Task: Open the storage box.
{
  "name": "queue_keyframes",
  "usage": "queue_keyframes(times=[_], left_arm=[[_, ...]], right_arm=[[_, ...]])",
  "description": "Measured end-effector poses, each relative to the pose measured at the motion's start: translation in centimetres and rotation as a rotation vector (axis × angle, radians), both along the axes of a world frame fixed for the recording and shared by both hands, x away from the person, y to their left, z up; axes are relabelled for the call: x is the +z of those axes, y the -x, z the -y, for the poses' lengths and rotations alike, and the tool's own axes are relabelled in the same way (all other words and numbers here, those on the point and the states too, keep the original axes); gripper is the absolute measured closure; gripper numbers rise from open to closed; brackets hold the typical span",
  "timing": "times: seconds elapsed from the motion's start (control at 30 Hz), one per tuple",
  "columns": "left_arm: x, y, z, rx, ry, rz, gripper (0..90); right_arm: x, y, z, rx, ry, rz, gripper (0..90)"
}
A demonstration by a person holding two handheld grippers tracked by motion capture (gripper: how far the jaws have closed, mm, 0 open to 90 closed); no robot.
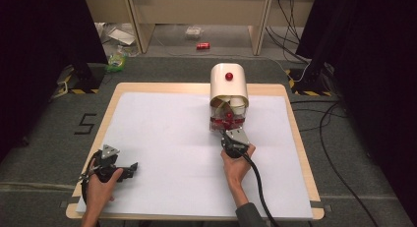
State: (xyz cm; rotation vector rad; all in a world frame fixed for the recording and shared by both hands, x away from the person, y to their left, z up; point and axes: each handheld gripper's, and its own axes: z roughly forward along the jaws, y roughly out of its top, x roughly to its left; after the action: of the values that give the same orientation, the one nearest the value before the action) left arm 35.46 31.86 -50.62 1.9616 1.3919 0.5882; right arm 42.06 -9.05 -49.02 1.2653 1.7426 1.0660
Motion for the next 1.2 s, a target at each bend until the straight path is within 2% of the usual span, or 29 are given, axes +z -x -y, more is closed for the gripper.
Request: queue_keyframes(times=[0.3, 0.33, 0.37, 0.4, 0.47, 0.5, 0.57, 0.7, 0.77, 0.83, 1.0, 1.2], left_arm=[[0.0, 0.0, 0.0, 0.0, -0.001, 0.001, 0.0], [0.0, 0.0, 0.0, 0.0, -0.001, 0.001, 0.0], [0.0, 0.0, 0.0, 0.0, -0.001, 0.001, 0.0], [0.0, 0.0, 0.0, 0.0, -0.001, 0.001, 0.0], [0.0, 0.0, 0.0, -0.001, -0.002, 0.001, 0.0], [0.0, 0.0, 0.0, -0.001, -0.003, 0.001, 0.0], [0.0, 0.1, 0.1, -0.001, -0.006, 0.004, 0.0], [0.0, 0.0, 0.0, 0.0, -0.001, 0.001, 0.0], [0.0, 0.0, 0.0, -0.001, -0.004, 0.002, 0.0], [0.0, 0.0, 0.0, -0.001, -0.002, 0.001, 0.0], [0.0, 0.0, 0.0, -0.001, -0.004, 0.002, 0.0], [0.0, 0.0, 0.0, -0.001, -0.003, 0.001, 0.0]], right_arm=[[-0.1, 1.1, 0.1, 0.003, -0.014, 0.005, 74.1], [-0.1, 1.3, 0.2, 0.005, -0.012, 0.009, 75.3], [0.0, 1.6, 0.3, 0.005, -0.019, 0.014, 90.0], [0.0, 2.0, 0.5, 0.034, -0.021, 0.043, 90.0], [0.1, 2.3, 0.4, 0.045, -0.015, 0.032, 90.0], [-0.2, 2.4, 0.3, 0.06, 0.009, 0.019, 89.1], [-0.1, 2.6, 0.4, 0.044, -0.025, 0.025, 86.0], [-0.1, 2.5, 0.6, 0.011, -0.05, 0.015, 74.1], [-0.1, 2.3, 0.5, -0.019, -0.07, 0.035, 70.8], [-0.2, 2.2, 0.3, -0.051, -0.087, 0.04, 69.9], [-0.2, 1.8, -0.3, -0.077, -0.1, 0.06, 70.7], [-0.2, 1.3, -0.7, -0.084, -0.093, 0.038, 70.5]])
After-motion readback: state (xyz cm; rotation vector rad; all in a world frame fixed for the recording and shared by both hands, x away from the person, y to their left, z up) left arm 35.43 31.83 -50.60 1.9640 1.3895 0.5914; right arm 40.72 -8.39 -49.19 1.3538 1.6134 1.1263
